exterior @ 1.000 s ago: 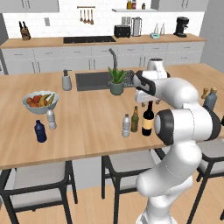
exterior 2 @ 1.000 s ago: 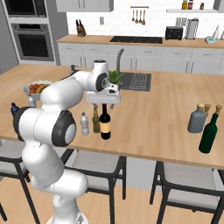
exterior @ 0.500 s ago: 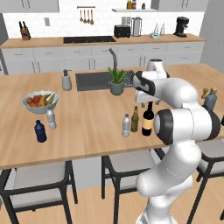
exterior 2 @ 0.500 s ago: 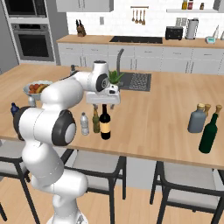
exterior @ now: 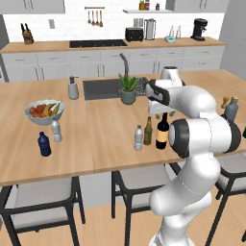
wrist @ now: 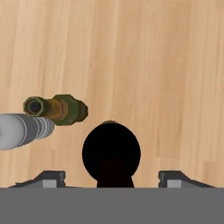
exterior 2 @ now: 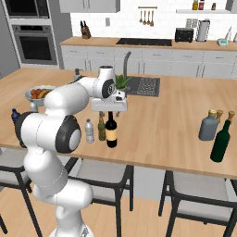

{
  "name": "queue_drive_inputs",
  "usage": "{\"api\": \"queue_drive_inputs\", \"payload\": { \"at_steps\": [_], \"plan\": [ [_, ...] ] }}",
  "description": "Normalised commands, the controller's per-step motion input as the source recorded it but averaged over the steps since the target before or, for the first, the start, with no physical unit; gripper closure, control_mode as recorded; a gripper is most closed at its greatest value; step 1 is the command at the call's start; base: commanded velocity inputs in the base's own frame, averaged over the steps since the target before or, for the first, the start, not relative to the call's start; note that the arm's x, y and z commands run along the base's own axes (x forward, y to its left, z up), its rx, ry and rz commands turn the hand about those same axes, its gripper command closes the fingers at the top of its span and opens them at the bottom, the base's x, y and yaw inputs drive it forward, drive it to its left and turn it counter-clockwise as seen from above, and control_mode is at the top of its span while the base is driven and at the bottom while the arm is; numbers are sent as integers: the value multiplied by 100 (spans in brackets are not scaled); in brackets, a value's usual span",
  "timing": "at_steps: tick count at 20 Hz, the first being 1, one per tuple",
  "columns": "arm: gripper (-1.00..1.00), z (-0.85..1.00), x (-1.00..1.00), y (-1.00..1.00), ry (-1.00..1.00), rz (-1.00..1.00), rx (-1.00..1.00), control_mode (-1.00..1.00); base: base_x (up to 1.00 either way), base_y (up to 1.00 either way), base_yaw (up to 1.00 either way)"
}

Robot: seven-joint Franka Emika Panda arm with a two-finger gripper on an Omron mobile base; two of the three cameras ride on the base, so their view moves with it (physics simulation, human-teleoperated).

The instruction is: Move the plastic bottles in the middle to the plastics group, and the glass bottles in the middle to the glass group.

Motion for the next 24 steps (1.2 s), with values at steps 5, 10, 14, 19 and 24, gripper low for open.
{"api": "queue_drive_inputs", "payload": {
  "at_steps": [5, 10, 14, 19, 24],
  "plan": [
    [100, 0, 0, 0, 0, 0, 0, -100, 0, 0, 0],
    [100, 0, 0, -1, 0, 0, 0, -100, 0, 0, 0],
    [100, 21, -4, -22, 0, 0, 0, -100, 0, 0, 0],
    [100, 40, -21, -63, 0, 0, 0, -100, 0, 0, 0],
    [100, 3, -8, -98, 0, -2, 0, -100, 0, 0, 0]
  ]
}}
